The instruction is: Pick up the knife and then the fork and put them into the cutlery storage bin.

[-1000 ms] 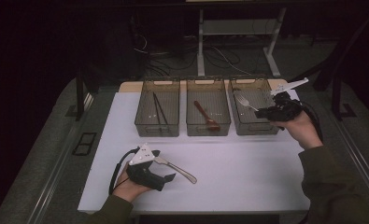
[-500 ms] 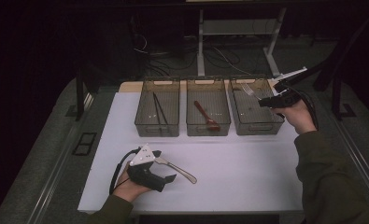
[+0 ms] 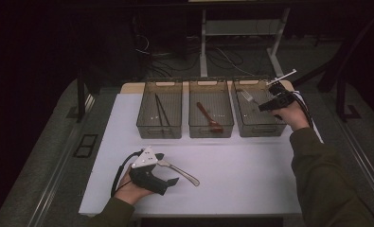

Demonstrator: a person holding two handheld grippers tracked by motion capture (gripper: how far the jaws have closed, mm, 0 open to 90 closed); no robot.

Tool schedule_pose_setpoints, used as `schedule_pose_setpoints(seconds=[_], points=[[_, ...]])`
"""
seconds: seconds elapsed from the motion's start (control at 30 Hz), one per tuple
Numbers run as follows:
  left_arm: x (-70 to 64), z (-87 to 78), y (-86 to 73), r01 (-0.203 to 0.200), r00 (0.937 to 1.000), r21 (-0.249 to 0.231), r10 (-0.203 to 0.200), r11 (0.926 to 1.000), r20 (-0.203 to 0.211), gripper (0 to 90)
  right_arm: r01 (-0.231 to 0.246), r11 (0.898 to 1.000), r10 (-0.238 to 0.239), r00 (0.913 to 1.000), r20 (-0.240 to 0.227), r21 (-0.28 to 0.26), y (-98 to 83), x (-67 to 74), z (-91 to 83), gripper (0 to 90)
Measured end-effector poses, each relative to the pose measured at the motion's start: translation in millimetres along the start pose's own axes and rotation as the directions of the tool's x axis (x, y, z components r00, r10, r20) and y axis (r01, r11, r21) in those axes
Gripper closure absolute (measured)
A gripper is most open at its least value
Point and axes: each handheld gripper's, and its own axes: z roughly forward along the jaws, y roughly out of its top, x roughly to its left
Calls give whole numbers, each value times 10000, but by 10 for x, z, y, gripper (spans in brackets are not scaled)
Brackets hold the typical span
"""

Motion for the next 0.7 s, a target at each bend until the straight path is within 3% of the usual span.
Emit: schedule_pose_setpoints(seconds=[0.2, 0.27, 0.37, 0.53, 0.7], points=[[1, 1, -1, -27, 10000, -7, 27, 10000, 52, 0, 57, 9997, -56, 10000, -30, 252, -9, 8, 65, 813], [-4, 4, 1, -12, 10000, -14, 13, 10000, 50, 0, 164, 9997, -167, 9997, 150, 203, -5, 17, 64, 799], [-5, 4, 2, -6, 10000, -20, 6, 10000, 56, 0, 173, 9998, -174, 9998, 134, 61, 1, 28, 41, 689], [-3, 0, 2, -32, 10000, -21, 32, 10000, 66, 0, -6, 9990, 14, 9998, 177, -457, -4, 11, -52, 589], [-2, 2, 4, -20, 10000, -16, 20, 10000, 71, 0, -193, 9931, 166, 9996, -241, -1157, -49, 41, -230, 498]])
